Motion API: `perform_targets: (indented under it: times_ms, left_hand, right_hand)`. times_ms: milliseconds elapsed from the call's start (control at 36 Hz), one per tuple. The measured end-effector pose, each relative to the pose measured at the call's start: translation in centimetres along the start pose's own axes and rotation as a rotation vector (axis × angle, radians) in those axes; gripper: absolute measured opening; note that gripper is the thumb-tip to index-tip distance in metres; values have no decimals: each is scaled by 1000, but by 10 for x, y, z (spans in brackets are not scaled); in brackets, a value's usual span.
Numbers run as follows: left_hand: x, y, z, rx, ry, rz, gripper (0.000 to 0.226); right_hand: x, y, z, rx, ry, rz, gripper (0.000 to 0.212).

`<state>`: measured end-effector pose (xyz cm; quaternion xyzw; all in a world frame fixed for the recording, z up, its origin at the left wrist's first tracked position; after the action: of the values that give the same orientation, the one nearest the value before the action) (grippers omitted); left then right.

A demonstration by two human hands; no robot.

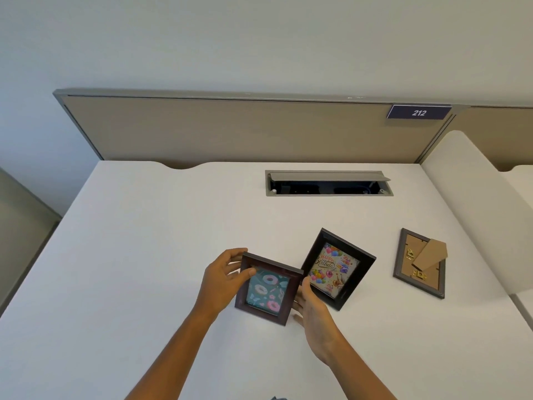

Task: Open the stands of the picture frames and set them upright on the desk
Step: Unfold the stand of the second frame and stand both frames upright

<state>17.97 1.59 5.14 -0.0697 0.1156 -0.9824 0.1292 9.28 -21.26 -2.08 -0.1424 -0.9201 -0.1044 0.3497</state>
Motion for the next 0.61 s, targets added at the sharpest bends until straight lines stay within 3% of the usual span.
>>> perform_targets:
  times_ms: [83, 222, 389, 611]
  left_hand:
    - [8, -8, 0, -12, 19, 70, 52]
    - [29, -24, 7, -15, 145, 271, 65]
    - [73, -27, 27, -73, 378, 421, 66]
    - [135, 32, 54, -119, 685, 297, 47]
  right_hand:
    - [7, -9, 1, 80, -35, -11, 72]
    - [17, -32, -2, 261, -136, 16, 103]
    - [11, -78, 5, 580, -291, 95, 43]
    - [12, -157, 0, 675, -499, 257, 17]
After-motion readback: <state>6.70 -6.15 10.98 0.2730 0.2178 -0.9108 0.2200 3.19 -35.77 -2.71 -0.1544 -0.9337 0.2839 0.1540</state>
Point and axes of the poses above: each hand's wrist, its own x-axis away from the middle knuckle, its own y-axis out of the palm, z = x × y, the point moved 10 cm from there along -x, towards the middle knuckle, and after that the axes turned 15 degrees about z, right-handed, at the moved point
